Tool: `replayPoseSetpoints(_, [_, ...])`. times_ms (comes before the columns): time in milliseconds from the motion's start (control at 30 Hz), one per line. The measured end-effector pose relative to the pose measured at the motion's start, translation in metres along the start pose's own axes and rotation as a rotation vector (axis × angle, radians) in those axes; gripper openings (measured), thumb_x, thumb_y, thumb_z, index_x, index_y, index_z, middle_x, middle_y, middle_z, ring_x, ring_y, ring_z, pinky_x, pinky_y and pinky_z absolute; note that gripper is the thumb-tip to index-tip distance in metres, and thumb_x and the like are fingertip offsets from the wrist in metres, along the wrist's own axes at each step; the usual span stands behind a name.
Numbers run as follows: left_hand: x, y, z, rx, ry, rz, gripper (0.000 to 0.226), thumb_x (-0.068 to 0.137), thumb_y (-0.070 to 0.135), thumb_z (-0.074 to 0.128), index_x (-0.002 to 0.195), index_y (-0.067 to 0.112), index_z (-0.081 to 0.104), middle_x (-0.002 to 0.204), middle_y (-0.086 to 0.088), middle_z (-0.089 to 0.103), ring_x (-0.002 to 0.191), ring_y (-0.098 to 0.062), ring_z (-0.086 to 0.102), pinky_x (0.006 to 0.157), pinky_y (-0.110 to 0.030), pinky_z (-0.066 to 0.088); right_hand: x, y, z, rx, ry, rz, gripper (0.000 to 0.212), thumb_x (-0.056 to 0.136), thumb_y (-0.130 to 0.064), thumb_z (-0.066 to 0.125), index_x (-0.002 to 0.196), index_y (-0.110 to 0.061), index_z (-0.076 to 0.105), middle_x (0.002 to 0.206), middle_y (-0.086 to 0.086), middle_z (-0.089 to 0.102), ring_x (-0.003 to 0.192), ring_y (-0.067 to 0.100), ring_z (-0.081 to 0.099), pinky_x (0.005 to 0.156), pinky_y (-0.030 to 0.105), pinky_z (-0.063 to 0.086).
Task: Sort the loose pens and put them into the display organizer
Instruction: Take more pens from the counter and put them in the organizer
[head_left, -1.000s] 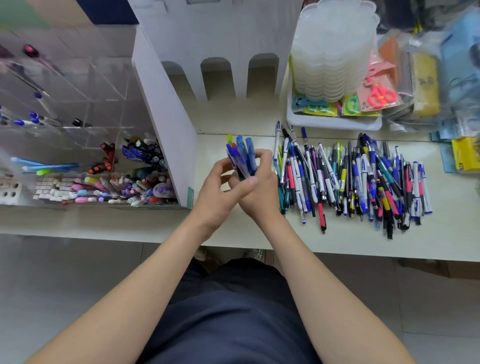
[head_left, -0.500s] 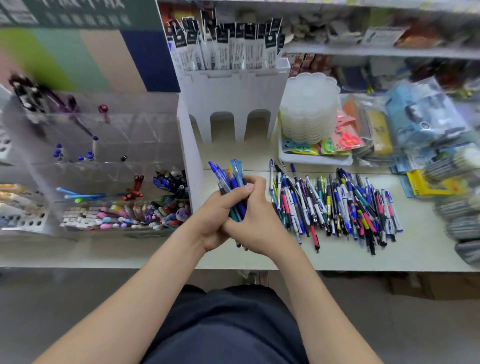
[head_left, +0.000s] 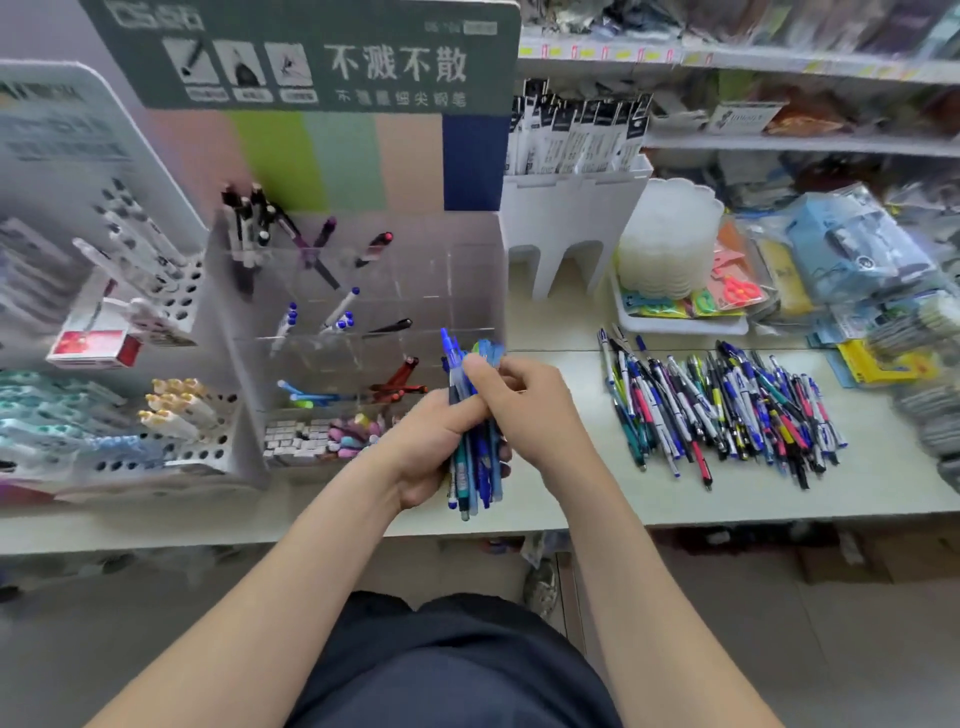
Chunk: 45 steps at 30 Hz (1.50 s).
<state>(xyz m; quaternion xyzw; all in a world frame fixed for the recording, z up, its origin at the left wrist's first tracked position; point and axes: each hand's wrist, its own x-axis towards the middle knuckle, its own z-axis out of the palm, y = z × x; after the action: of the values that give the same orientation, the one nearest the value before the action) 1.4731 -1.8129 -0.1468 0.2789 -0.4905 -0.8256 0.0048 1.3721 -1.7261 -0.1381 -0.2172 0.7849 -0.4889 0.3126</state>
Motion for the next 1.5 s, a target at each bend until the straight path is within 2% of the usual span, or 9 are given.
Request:
replayPoseSetpoints(100, [-0.017,0.005,-0.03,0.065,0.012,0.006,0.016,0.106,0.014,0.059,0.106,0.004,0.071,0.082,-0.014,0.063,0.067,-0.023,0.06,0.063,-0.035,0.055,-0.004,-0.009,0.032,0.077,0.067,0.04,0.056,0.099,-0.052,0.062,0.078,0.0,0.058,0.06,-0.001,0.047,0.056,0.019,0.048,0.051,0.035,0.046])
replayPoseSetpoints(300, [-0.051,0.006,-0.073,0.043,-0.032,-0.009,0.008,0.104,0.013,0.062,0.098,0.008,0.067,0.075,-0.009,0.065,0.062,-0.021,0.059,0.055,-0.031,0.051,-0.014,-0.015,0.088,0.131,0.116,0.145,0.049,0.092,-0.05,0.041,0.078,-0.008,0.06,0.068,0.002,0.061,0.067,0.025,0.058,0.069,0.059,0.057])
replayPoseSetpoints(500, [-0.062,0.006,-0.097,-0.002,-0.068,-0.063,0.01,0.104,0.005,0.055,0.11,0.003,0.063,0.09,-0.016,0.067,0.068,-0.026,0.063,0.056,-0.032,0.055,-0.023,-0.018,0.101,0.073,0.245,0.043,0.039,0.093,-0.047,0.047,0.063,-0.022,0.049,0.058,-0.004,0.051,0.059,0.021,0.054,0.067,0.058,0.057])
replayPoseSetpoints(800, [-0.069,-0.001,-0.123,0.13,0.003,-0.107,0.018,0.098,0.008,0.059,0.115,0.003,0.055,0.089,-0.014,0.066,0.063,-0.024,0.057,0.052,-0.032,0.046,-0.006,-0.028,0.103,0.398,0.373,-0.024,0.03,0.113,-0.033,0.044,0.103,-0.019,0.069,0.09,0.001,0.079,0.08,0.015,0.075,0.074,0.039,0.059])
replayPoseSetpoints(967, [-0.066,0.001,-0.136,0.027,0.179,-0.045,0.008,0.092,0.006,0.055,0.095,0.01,0.049,0.082,-0.016,0.058,0.054,-0.023,0.048,0.048,-0.028,0.036,0.002,-0.045,0.099,0.561,0.421,-0.292,0.029,0.118,-0.031,0.03,0.109,-0.014,0.052,0.069,0.007,0.057,0.062,0.028,0.067,0.064,0.039,0.059])
replayPoseSetpoints(1067, [-0.063,-0.002,-0.139,-0.031,0.338,0.045,0.012,0.086,0.007,0.056,0.075,0.011,0.057,0.082,-0.021,0.055,0.053,-0.025,0.046,0.049,-0.028,0.034,0.015,-0.04,0.098,0.294,0.169,-0.302,0.007,0.113,-0.025,0.042,0.117,-0.019,0.044,0.065,0.001,0.045,0.049,0.017,0.042,0.048,0.033,0.037])
replayPoseSetpoints(1233, [-0.059,-0.013,-0.146,-0.099,0.549,0.175,0.014,0.091,0.001,0.051,0.08,-0.001,0.06,0.068,-0.016,0.058,0.051,-0.023,0.046,0.045,-0.026,0.036,0.027,-0.024,0.115,-0.316,-0.302,-0.029,0.022,0.098,-0.015,0.049,0.118,-0.02,0.041,0.094,0.008,0.067,0.071,0.019,0.066,0.057,0.034,0.045])
replayPoseSetpoints(1367, [-0.064,-0.018,-0.156,-0.157,0.619,0.172,0.011,0.094,-0.002,0.046,0.091,0.001,0.057,0.072,-0.013,0.063,0.054,-0.023,0.049,0.045,-0.027,0.037,0.034,-0.022,0.132,-0.501,-0.391,-0.033,0.028,0.101,-0.012,0.048,0.129,-0.016,0.046,0.103,0.011,0.065,0.08,0.031,0.072,0.066,0.046,0.062])
replayPoseSetpoints(1500, [-0.068,-0.019,-0.164,-0.156,0.568,0.157,0.007,0.092,0.001,0.051,0.097,0.002,0.056,0.083,-0.012,0.068,0.056,-0.022,0.053,0.047,-0.028,0.039,0.048,-0.035,0.147,-0.687,-0.426,-0.044,0.011,0.1,-0.006,0.048,0.111,-0.008,0.047,0.106,0.015,0.061,0.083,0.034,0.071,0.06,0.039,0.054])
